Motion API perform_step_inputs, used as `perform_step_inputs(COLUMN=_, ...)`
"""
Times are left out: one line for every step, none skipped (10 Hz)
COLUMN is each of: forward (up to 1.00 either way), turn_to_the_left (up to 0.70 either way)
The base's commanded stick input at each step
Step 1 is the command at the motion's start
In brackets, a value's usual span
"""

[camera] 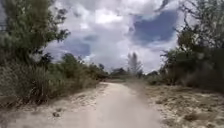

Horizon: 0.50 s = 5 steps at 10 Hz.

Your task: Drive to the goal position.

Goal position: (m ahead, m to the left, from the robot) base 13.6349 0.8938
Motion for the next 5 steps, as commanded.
perform_step_inputs(forward=0.50, turn_to_the_left=0.00)
perform_step_inputs(forward=0.50, turn_to_the_left=0.00)
perform_step_inputs(forward=0.50, turn_to_the_left=0.00)
perform_step_inputs(forward=0.50, turn_to_the_left=0.00)
perform_step_inputs(forward=0.50, turn_to_the_left=0.00)
